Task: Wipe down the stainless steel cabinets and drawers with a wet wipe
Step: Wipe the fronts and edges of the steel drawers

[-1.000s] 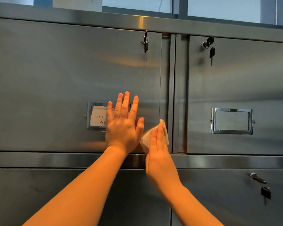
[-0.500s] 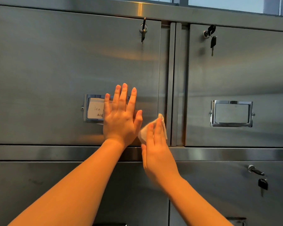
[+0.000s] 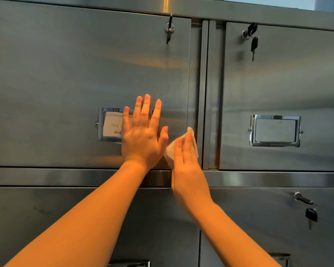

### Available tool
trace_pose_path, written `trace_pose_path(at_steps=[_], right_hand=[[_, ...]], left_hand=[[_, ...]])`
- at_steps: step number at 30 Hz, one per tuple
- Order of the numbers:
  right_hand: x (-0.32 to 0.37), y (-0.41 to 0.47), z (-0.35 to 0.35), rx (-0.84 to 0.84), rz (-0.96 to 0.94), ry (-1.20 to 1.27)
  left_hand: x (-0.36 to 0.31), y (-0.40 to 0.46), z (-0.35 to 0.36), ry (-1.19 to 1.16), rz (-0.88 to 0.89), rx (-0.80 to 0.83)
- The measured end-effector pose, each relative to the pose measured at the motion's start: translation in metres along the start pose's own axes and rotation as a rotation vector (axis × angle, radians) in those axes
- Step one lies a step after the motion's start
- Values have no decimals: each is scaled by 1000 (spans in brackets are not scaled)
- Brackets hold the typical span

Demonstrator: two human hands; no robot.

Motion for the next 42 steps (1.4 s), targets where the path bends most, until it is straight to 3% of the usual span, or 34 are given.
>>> trace_pose_path(at_steps=[8, 11, 15, 18, 21, 35, 42], right_hand=[[-6, 11, -16, -162, 41, 232], [-12, 23, -41, -382, -21, 372], [-24, 54, -74, -629, -289, 90], [-40, 73, -78, -423, -401, -250], [-51, 73, -79, -171, -494, -345], [-54, 71, -91, 222, -880, -664], [-42, 137, -123, 120, -782, -723]], left_hand=[[0, 0, 0, 3, -3, 11], [0, 0, -1, -2, -2, 19], [1, 0, -2, -9, -2, 24], [1, 0, -2, -9, -3, 34], [1, 0, -1, -13, -5, 32], [3, -1, 1, -11, 6, 19], [3, -1, -1, -6, 12, 34]])
Point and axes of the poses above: each hand's wrist, its own y-axis towards the middle knuckle, its own z-axis out of the palm, x = y × z, the point moved 1 cm from there along y, towards the middle knuckle, and after that the axes turned 8 degrees about z, right-handed, at the moved point
